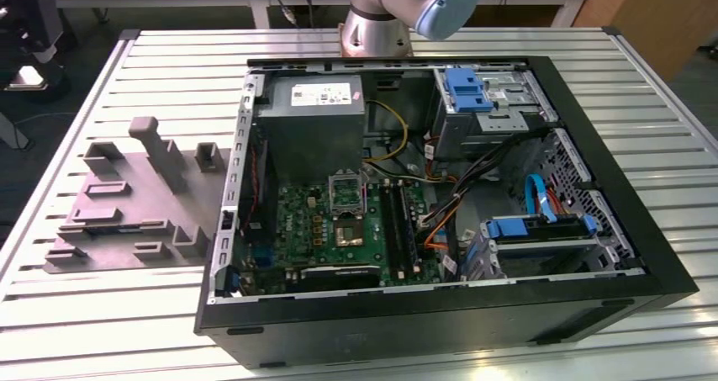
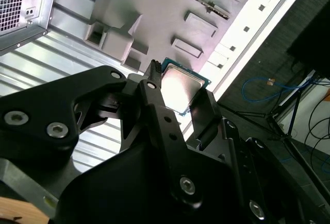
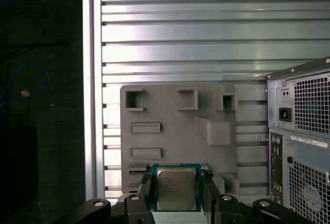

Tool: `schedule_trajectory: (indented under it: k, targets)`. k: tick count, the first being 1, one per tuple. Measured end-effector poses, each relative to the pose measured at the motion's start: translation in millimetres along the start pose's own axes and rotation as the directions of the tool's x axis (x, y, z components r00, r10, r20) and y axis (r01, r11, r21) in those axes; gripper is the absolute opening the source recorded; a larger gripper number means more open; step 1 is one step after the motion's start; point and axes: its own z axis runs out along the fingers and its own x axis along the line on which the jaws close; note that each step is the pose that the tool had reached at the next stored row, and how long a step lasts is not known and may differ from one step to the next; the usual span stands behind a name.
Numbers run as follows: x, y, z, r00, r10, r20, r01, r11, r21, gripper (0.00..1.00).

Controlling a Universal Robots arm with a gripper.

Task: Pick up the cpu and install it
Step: 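Pick up the cpu and move it towards the insertion slot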

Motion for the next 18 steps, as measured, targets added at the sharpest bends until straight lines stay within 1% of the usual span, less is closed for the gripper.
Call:
schedule_trajectory:
  k: [18]
  targets:
    - [-7.8, 0.3, 0.0, 1.0, 0.0, -0.0001, 0.0, 1.0, 0.0, 0.47]
